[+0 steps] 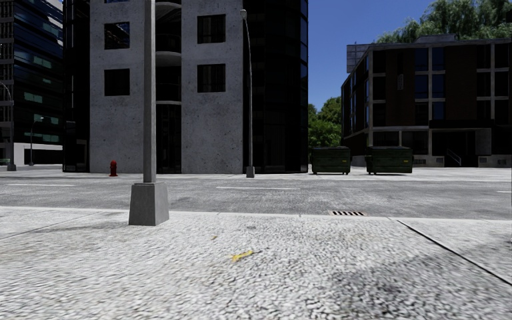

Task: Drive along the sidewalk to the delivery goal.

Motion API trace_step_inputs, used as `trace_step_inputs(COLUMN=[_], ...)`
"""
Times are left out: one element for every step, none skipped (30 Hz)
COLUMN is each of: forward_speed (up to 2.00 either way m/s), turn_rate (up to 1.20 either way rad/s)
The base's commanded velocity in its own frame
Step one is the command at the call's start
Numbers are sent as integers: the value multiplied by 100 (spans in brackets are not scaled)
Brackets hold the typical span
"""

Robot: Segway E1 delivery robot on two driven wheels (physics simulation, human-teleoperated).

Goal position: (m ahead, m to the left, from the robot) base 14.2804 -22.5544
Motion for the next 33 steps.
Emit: trace_step_inputs(forward_speed=[2, 2, 26, 44, 64, 79, 91, 91, 95, 96, 96, 97, 97, 97, 97, 101, 104, 106, 106, 106, 107, 107, 107, 107, 109, 112, 112, 114, 115, 115, 115, 115, 115], turn_rate=[26, 26, 29, 30, 32, 41, 48, 48, 51, 52, 53, 53, 53, 53, 53, 53, 53, 54, 54, 54, 57, 58, 58, 59, 59, 59, 59, 61, 62, 63, 66, 67, 68])
